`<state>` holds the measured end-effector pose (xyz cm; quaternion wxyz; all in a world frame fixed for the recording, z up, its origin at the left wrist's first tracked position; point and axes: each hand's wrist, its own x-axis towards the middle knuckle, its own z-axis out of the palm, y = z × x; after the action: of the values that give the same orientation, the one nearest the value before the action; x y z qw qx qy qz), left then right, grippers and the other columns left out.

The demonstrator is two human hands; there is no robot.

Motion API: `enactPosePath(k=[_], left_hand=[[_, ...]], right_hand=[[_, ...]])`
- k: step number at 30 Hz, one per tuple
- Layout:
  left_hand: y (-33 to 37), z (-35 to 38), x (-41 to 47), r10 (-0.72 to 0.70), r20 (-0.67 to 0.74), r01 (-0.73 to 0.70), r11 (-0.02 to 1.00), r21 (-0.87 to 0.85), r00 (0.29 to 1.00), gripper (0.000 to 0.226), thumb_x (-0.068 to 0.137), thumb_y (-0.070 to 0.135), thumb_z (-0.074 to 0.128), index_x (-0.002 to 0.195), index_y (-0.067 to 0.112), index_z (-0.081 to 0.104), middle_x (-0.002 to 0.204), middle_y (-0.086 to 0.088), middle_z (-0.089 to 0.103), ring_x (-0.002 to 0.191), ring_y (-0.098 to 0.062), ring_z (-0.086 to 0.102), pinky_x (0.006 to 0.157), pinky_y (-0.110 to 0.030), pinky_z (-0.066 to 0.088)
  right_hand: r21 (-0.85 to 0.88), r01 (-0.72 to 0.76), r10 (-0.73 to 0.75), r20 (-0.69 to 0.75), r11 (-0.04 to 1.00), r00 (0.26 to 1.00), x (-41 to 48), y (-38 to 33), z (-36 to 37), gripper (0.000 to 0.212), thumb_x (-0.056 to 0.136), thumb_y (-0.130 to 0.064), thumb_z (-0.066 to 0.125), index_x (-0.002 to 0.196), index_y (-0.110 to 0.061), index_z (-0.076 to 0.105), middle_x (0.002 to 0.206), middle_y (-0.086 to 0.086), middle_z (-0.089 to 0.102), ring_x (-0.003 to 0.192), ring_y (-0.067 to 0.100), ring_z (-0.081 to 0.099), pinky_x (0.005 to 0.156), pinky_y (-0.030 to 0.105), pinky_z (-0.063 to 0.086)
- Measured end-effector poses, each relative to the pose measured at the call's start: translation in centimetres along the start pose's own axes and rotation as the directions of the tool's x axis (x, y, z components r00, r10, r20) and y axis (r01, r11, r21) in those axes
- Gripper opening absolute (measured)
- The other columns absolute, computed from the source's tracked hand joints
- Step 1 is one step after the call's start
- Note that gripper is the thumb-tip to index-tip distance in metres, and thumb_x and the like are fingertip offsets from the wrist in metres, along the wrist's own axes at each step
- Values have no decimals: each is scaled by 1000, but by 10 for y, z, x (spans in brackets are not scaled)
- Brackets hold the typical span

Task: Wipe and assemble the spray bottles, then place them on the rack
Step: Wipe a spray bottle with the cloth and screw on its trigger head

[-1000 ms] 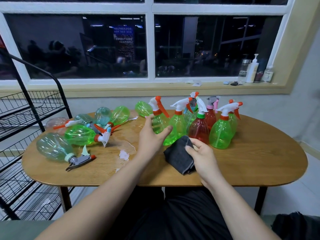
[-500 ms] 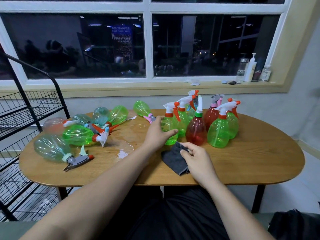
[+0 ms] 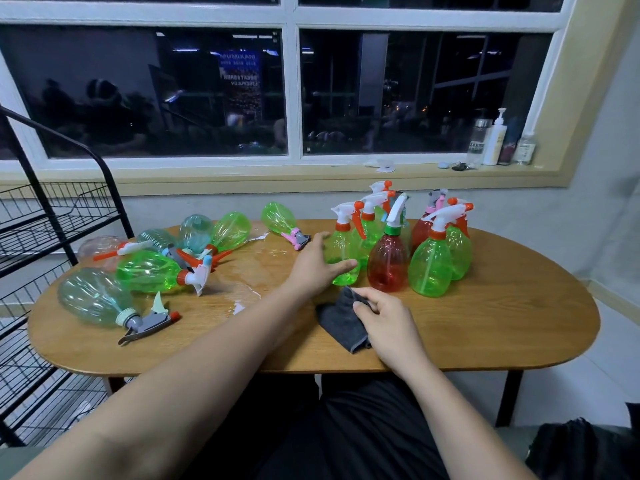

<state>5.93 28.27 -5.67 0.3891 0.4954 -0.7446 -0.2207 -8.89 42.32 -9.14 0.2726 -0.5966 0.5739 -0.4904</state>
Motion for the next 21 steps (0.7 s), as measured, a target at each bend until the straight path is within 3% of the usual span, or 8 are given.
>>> enactPosePath(k=[9,17,21], left_hand=[[-30,-33,21,5,30,-12,971,241,1000,63,95,48,72,145,15,53,145,-10,58,133,-26,56,105,-36,46],[-46,-37,42,-88,135,65,984,165,987,50,103,52,61,141,20,57,134,-4,68,115,-23,65,89,-27,41],[-45,-32,49,-92,148,62,979,193,985,55,102,49,64,146,18,54,144,-8,63,126,-26,62,94,-27,40]], right_hand=[[-18,17,-17,-2,1000,1000,0,1,1,34,105,-18,59,133,-32,74,121,-20,75,116,-1,68,98,32,59],[-31,30,-30,5,999,1000,2,4,3,33,105,-18,59,131,-32,74,121,-21,75,116,-2,67,96,32,59],[-27,32,-32,-7,999,999,3,4,4,34,105,-15,61,133,-29,74,125,-19,74,120,-1,66,101,30,57]])
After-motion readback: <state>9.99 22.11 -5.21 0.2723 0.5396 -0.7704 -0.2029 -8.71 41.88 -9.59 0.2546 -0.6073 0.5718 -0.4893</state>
